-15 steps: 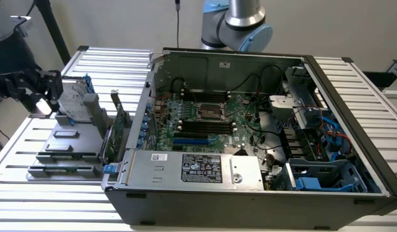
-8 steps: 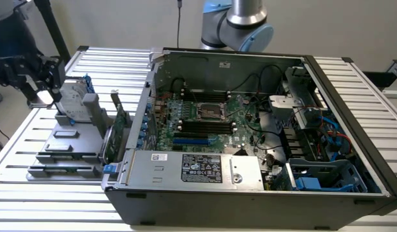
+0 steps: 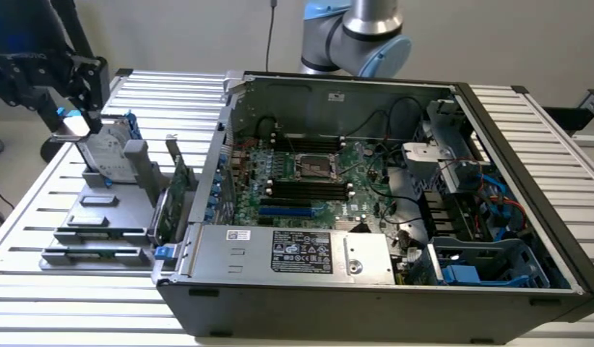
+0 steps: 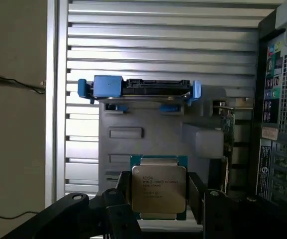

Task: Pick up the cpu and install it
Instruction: 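Pick up the cpu and move it towards the insertion slot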

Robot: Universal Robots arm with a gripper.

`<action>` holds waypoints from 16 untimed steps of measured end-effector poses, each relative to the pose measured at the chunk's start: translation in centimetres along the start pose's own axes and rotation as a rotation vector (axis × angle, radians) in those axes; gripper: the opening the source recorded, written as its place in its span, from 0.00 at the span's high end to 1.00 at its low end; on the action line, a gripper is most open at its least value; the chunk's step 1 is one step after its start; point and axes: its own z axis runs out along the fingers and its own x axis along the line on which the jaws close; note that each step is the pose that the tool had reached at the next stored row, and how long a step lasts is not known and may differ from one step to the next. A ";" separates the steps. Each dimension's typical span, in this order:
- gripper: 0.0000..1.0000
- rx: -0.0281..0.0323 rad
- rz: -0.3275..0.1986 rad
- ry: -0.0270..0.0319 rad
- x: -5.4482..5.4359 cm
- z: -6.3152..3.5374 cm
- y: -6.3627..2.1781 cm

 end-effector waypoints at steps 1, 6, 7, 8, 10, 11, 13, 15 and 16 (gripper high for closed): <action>0.45 -0.0001 0.000 0.0012 -0.5 -0.39 0.00; 0.45 -0.0036 0.000 0.0021 -2.7 -1.05 -0.02; 0.45 -0.0045 0.000 0.0020 -3.2 -1.15 -0.03; 0.45 -0.0054 0.000 0.0022 -3.6 -1.26 -0.04; 0.45 -0.0075 0.000 0.0024 -4.6 -1.45 -0.06; 0.45 -0.0086 0.000 0.0024 -5.0 -1.52 -0.06; 0.45 -0.0109 0.000 0.0027 -5.9 -1.67 -0.07; 0.45 -0.0131 0.000 0.0029 -6.8 -1.80 -0.10; 0.45 -0.0142 0.000 0.0030 -7.3 -1.84 -0.10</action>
